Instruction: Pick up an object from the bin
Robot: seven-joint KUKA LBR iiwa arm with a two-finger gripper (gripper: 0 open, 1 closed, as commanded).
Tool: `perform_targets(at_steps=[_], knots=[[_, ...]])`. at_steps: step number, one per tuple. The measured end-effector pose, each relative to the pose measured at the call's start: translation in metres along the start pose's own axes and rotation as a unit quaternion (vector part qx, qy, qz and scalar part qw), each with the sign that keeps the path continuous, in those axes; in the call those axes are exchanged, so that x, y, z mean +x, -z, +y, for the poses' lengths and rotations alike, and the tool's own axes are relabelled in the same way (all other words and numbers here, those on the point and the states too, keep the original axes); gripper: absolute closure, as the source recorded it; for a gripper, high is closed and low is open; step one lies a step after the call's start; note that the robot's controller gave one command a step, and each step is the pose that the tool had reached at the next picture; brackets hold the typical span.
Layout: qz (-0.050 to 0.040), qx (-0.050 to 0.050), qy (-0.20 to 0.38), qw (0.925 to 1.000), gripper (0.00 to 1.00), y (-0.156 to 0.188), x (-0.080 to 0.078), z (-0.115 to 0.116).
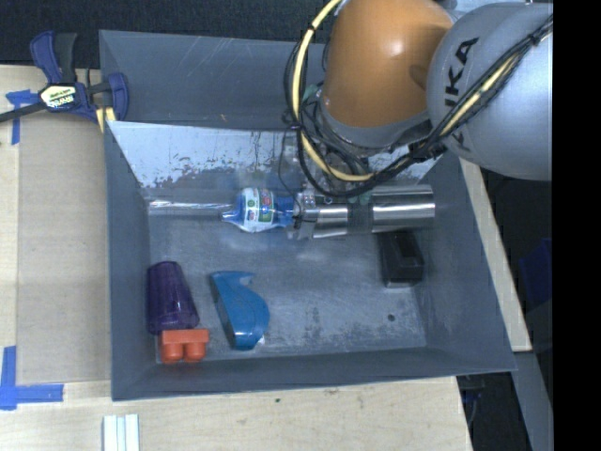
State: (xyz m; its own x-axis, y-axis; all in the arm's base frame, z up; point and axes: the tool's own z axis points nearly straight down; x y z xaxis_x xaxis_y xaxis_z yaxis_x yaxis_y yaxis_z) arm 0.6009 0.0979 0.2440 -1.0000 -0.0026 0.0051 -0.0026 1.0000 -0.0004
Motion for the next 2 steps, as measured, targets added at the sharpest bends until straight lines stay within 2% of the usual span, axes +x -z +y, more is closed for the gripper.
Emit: perform_targets(at_steps=[1,2], knots=[[-0.0045,-0.001,-0.001,1.0000,0.00,0.005,-0.001,-0.001],[-0.0039,-0.001,-0.085,0.9963,0.00,-0.117,-0.014,-0.045]])
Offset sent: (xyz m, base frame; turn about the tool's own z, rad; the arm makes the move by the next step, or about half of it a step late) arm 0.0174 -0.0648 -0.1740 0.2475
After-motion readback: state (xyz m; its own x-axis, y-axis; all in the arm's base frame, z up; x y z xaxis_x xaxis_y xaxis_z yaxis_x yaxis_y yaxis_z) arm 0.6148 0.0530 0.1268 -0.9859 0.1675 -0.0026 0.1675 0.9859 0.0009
